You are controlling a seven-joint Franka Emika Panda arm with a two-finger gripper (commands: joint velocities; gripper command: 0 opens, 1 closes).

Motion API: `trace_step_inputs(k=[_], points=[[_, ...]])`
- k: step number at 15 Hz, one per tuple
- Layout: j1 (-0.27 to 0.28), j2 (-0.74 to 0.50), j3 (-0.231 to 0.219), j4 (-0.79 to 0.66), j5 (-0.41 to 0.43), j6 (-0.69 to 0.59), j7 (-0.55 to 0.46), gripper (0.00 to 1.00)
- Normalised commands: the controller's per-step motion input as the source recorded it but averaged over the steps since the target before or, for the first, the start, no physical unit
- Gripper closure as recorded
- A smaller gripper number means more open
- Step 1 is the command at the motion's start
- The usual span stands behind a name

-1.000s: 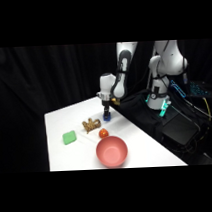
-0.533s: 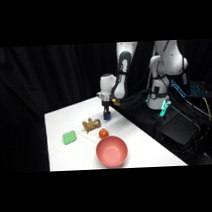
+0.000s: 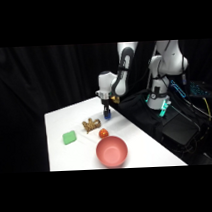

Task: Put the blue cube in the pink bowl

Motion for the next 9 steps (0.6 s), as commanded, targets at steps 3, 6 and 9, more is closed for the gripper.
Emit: trace_step_inputs(k=[3,6,9], points=[[0.069,-0.54,-0.166,-0.04,-0.375,-0.49,0.15,0.77],[-0.004,-0.49,-0.053,0.01,-0.358,-0.49,0.16,0.77],[-0.059,-0.43,0.048,0.07,-0.302,-0.47,0.14,0.77]])
